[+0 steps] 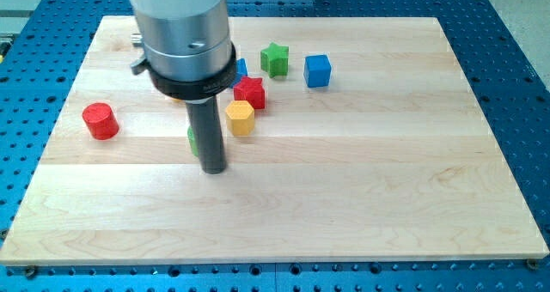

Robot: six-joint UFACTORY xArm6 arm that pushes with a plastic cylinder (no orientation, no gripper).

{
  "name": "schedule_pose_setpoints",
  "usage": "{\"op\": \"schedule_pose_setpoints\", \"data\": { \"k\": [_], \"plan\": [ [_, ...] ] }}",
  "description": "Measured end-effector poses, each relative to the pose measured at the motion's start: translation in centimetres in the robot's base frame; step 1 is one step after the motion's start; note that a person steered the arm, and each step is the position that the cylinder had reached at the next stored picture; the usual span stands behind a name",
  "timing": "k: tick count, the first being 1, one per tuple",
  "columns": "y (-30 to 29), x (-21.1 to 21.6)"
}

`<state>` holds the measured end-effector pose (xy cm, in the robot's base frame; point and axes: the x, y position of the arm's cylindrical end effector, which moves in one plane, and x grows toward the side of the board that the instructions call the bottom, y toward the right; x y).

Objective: Push the green circle to the left

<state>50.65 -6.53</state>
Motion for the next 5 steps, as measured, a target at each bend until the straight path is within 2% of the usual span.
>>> {"op": "schedule_pose_setpoints", "data": {
  "k": [1,2,3,4,5],
  "plan": [
    [-0.1,-0.2],
    [-3.6,-0.2],
    [-4.1,-0.5],
    [-3.5,-0.3],
    [1.4,-0.1]
  ]
}}
